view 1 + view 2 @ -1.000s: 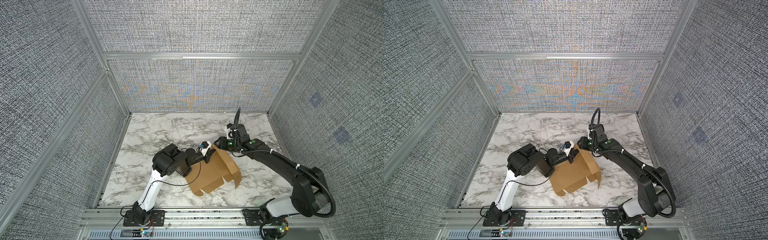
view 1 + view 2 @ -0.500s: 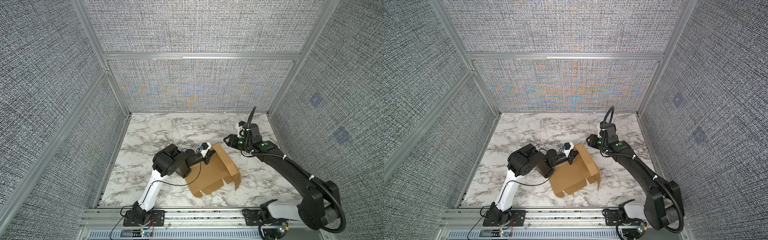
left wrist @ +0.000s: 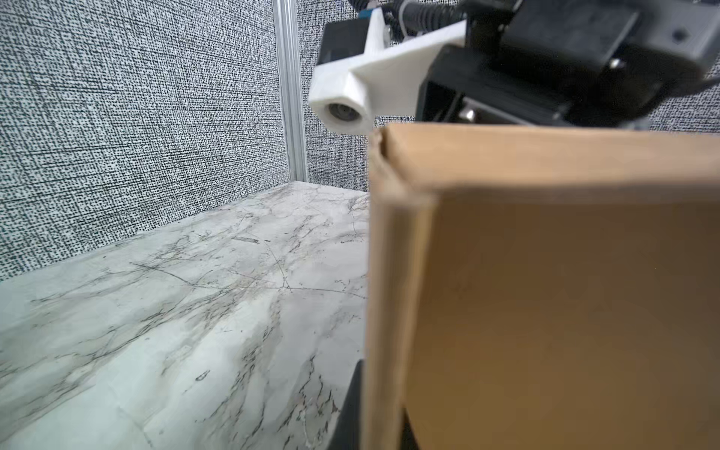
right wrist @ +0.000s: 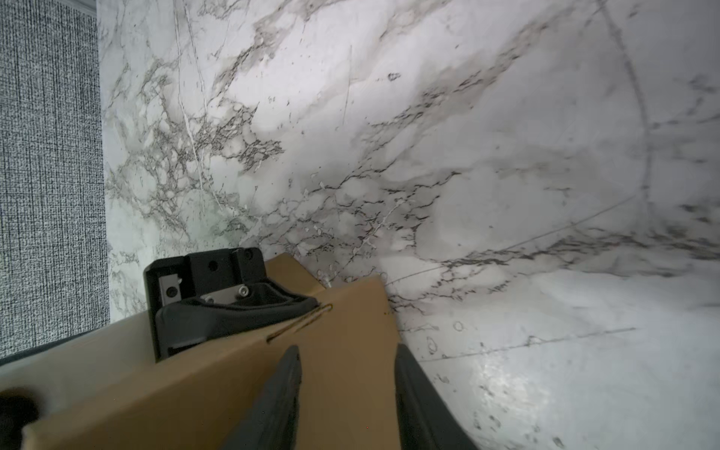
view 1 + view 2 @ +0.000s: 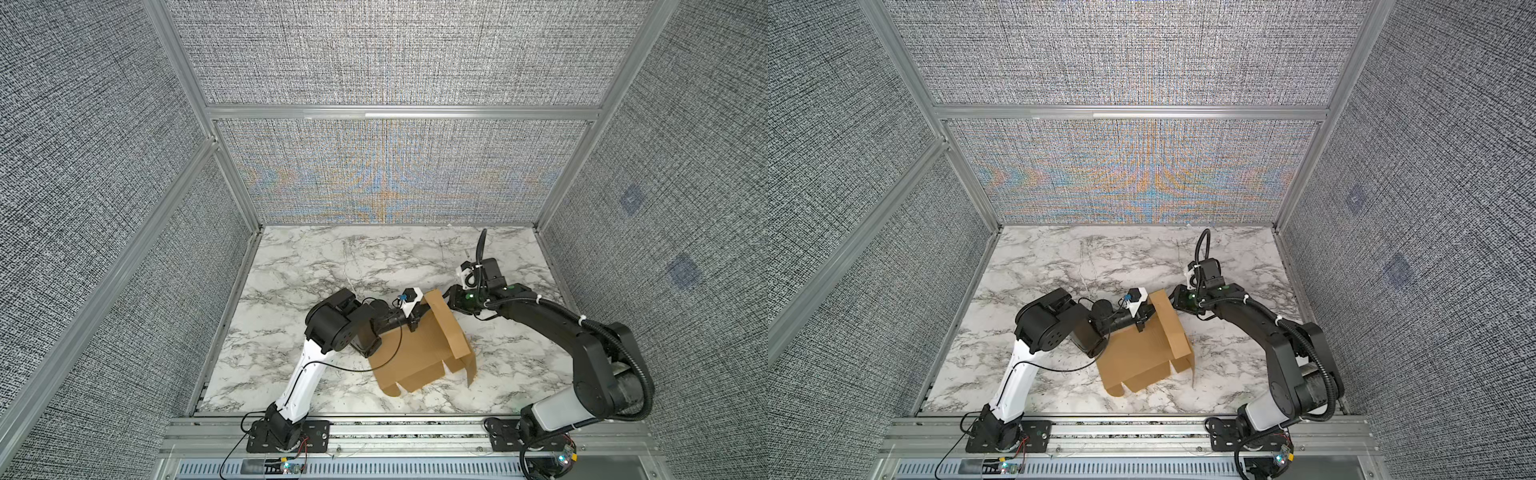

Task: Assemble paper box
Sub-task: First fold the bottom flaps of a flat cardboard box at the center of the table.

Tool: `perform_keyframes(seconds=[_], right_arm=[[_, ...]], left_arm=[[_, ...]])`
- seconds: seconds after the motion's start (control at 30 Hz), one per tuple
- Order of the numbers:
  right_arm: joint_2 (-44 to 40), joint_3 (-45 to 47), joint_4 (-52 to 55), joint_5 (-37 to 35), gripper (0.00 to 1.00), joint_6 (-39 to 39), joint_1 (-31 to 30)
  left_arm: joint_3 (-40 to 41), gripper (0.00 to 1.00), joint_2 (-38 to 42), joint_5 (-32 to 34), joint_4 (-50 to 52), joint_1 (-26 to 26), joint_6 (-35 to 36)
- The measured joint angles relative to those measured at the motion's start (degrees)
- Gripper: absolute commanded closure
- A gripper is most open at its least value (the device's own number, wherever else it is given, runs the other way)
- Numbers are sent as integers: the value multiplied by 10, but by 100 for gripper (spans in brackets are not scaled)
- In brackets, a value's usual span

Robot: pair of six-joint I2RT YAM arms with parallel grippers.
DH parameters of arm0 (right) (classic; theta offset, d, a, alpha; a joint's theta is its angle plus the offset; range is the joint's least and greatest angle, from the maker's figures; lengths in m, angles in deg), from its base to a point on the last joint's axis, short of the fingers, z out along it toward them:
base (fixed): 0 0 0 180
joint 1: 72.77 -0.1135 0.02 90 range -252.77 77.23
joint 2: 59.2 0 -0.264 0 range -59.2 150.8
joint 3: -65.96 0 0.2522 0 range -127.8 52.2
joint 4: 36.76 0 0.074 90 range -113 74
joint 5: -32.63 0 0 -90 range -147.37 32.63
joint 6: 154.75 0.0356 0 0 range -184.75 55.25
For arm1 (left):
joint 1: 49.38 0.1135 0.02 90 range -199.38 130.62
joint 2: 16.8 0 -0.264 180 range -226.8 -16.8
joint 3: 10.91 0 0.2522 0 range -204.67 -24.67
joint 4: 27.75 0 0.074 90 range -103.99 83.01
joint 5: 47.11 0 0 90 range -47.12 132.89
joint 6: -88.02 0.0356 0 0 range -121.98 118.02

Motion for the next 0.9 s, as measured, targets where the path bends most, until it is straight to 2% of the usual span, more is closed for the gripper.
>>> perform_keyframes(seconds=[0.33,0.53,0.9], right_arm=[[30,23,-48,-22,60,10,-17],[34,37,-50,0,61,2,-1],[45,40,-34,18,61,-13,2]], left_arm=[[3,100,0,-2,-3,1,11],[8,80,5,0,-3,-2,15],[55,76,32,16,-13,-2,21]])
